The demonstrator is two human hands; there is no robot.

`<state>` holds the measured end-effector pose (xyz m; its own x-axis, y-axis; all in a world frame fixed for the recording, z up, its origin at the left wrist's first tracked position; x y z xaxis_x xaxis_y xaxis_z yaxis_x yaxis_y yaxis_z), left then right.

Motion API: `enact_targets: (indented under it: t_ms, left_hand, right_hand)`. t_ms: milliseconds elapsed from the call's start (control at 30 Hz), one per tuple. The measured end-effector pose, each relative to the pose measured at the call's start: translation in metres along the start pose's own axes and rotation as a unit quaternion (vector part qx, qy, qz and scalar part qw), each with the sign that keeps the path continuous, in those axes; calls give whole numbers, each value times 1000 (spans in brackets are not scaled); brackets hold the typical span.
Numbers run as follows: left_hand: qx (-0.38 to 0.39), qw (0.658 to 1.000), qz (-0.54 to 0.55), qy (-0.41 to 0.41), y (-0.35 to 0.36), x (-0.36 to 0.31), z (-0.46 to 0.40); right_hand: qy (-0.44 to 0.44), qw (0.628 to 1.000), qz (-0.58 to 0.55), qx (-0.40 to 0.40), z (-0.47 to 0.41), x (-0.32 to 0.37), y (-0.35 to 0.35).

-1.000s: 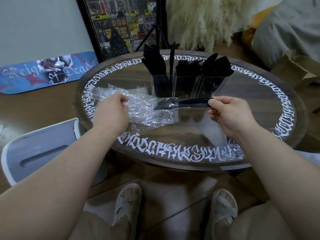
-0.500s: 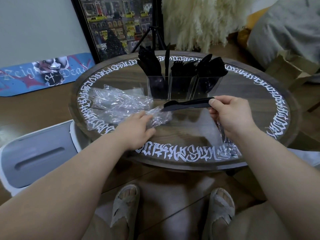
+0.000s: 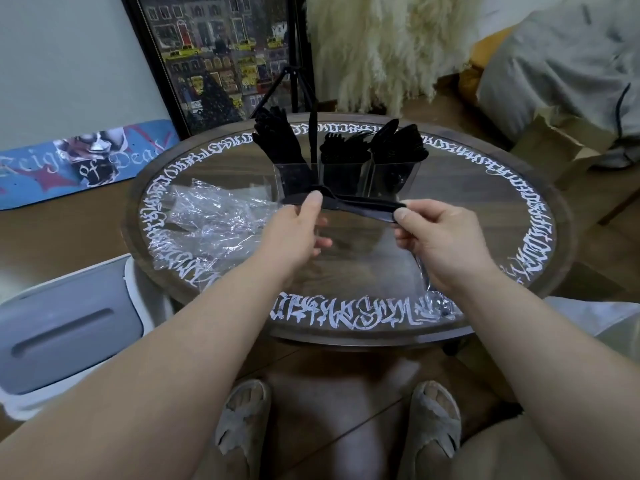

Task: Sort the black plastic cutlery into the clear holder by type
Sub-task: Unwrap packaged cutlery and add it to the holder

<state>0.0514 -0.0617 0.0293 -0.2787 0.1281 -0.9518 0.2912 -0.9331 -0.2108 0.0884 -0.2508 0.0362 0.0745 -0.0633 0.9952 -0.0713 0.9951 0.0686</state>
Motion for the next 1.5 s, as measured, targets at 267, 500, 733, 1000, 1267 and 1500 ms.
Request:
enact_targets:
  t_ms: [267, 500, 733, 1000, 1267, 1500]
  left_hand:
    - [-22, 992, 123, 8, -9, -3, -10]
    - [32, 994, -41, 95, 0, -6, -8]
    - [68, 971, -151, 171, 17, -7, -2]
    - [92, 971, -137, 175, 12, -9, 2]
    - [63, 972, -146, 171, 2, -13, 5]
    - [37, 977, -102, 185, -4, -20, 9]
  right_hand:
    - [50, 944, 274, 178, 8, -15, 9]
    - [-50, 883, 432, 178, 4, -5, 22]
    - [-134, 936, 307, 107, 1, 12, 40]
    - [-161, 941, 292, 61, -9, 9, 38]
    - [-160, 941, 289, 72, -6, 8, 38]
    - [-141, 955, 246, 83, -3, 9, 43]
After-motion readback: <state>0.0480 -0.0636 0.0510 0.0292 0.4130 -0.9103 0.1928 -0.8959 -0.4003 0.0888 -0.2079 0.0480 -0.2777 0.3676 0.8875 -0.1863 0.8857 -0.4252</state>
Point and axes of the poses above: each hand's wrist, its own z-axis away from the middle knuckle, its own y-axis out of the palm, x = y × z, the point moved 5 cm from there along -z, towards the middle knuckle
